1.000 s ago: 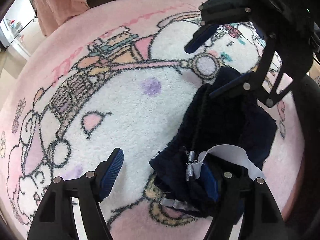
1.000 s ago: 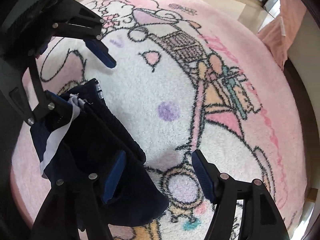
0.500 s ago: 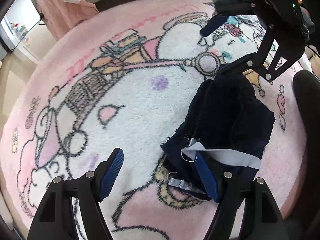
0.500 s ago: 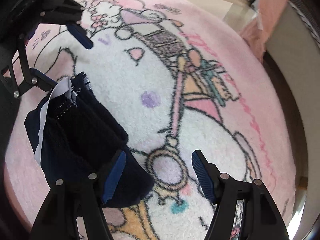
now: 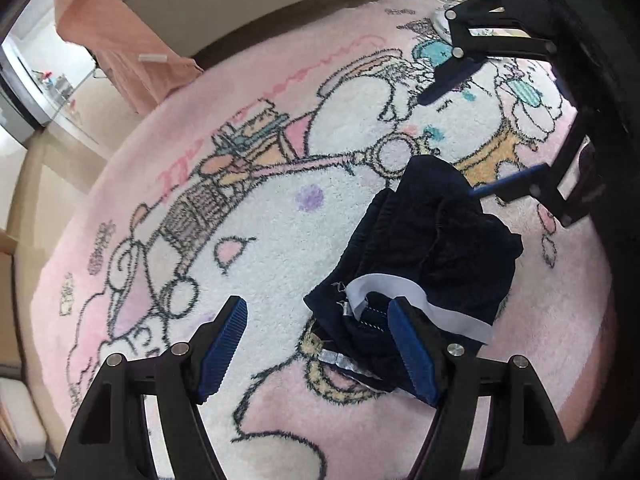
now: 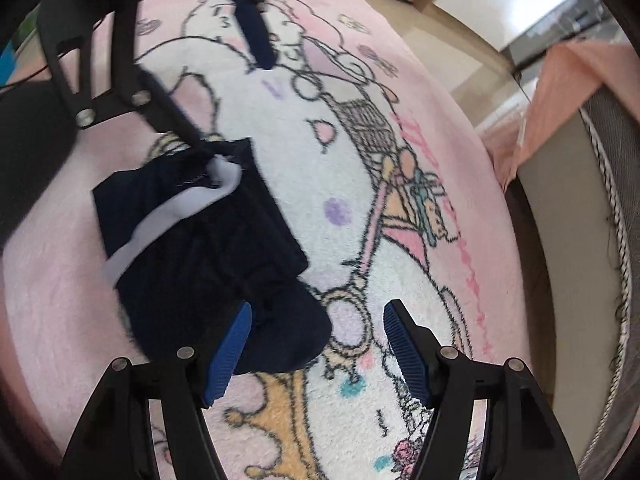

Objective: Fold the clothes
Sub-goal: 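Lift both grippers away from the folded pants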

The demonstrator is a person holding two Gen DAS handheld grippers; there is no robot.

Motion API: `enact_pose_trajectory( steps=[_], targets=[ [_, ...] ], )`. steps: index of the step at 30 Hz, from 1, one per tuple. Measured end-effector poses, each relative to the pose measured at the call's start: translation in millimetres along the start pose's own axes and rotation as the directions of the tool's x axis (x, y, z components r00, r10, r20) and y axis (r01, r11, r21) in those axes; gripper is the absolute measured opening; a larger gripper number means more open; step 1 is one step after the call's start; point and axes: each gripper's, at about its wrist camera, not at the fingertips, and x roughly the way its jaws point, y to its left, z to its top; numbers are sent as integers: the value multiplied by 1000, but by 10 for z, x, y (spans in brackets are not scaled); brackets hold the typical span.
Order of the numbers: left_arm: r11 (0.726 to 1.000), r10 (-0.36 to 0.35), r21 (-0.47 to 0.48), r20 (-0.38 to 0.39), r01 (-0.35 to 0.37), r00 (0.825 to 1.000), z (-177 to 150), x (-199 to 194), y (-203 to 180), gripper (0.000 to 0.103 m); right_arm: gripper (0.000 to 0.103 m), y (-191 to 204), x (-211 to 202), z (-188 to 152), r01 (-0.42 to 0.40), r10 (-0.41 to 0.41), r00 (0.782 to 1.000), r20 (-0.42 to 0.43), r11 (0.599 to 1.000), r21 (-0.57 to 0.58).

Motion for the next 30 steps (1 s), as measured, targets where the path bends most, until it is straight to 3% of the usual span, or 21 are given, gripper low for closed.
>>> enact_pose_trajectory(
  steps=[7, 14, 18, 23, 27, 30],
  targets=[
    [993, 108, 36, 22, -109, 994, -96, -213, -333, 72, 68, 407, -238, -52, 76, -76, 997, 5, 991, -114],
    [985, 170, 15, 27, -170, 985, -227, -311, -573, 72, 69, 740, -441, -124, 116, -114, 993, 21, 977, -179],
    [984, 162, -75, 40, -159, 986, -332, -351, -564, 72, 69, 879, -480, -157, 110, -107, 994, 30, 981, -158],
    [972, 107, -216, 63, -91, 992, -494, -354, -517, 72, 69, 1037, -517, -208, 117, -112, 992, 51, 987, -110],
    [943, 73, -328, 55, -51, 996, -609, -272, -485, 72, 69, 1070, -582, -242, 56, -55, 992, 110, 998, -7],
    [905, 11, -425, 39, 6, 999, -668, -157, -425, 72, 69, 1034, -619, -273, -33, 14, 986, 166, 993, 109]
  ],
)
